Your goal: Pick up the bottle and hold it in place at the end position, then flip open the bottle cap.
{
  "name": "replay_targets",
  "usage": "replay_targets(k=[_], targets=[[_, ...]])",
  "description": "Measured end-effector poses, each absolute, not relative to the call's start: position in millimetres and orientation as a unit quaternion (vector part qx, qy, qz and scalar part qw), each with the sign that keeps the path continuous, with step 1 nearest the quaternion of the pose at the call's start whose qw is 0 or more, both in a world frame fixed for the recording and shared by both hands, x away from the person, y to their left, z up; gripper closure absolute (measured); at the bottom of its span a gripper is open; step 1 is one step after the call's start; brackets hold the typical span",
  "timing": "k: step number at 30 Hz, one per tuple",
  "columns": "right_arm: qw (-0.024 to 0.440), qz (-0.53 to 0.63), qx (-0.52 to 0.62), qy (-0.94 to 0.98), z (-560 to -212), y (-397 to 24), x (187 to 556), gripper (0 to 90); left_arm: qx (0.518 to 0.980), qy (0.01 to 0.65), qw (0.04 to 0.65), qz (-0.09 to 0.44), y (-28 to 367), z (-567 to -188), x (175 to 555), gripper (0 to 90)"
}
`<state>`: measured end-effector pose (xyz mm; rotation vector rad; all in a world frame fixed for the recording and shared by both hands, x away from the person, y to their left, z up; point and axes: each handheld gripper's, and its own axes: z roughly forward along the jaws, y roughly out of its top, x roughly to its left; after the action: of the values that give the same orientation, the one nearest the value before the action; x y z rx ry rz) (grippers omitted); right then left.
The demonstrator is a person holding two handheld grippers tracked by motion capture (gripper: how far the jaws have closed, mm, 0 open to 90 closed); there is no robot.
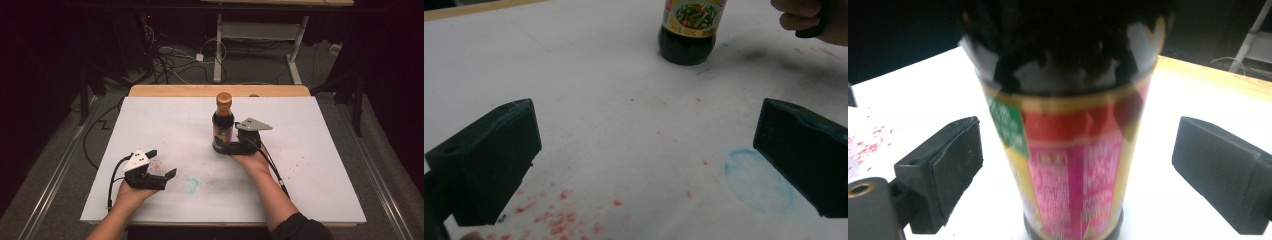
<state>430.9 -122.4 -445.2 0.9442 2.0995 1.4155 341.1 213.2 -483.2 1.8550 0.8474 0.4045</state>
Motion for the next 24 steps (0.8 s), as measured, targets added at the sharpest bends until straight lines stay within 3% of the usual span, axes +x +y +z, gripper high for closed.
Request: replay_targets(k=[13, 24], targets=[[0.218, 0.517, 0.346, 0.752, -447.3, -147.1, 411.6, 7.3, 0.771, 0.352, 0.504, 0.167, 193.7, -478.3, 363.9, 0.0], [0.225, 0.509, 0.367, 0.745, -451.2, -174.8, 402.4, 19.4, 0.777, 0.343, 0.507, 0.146, 178.4, -478.3, 382.0, 0.0]])
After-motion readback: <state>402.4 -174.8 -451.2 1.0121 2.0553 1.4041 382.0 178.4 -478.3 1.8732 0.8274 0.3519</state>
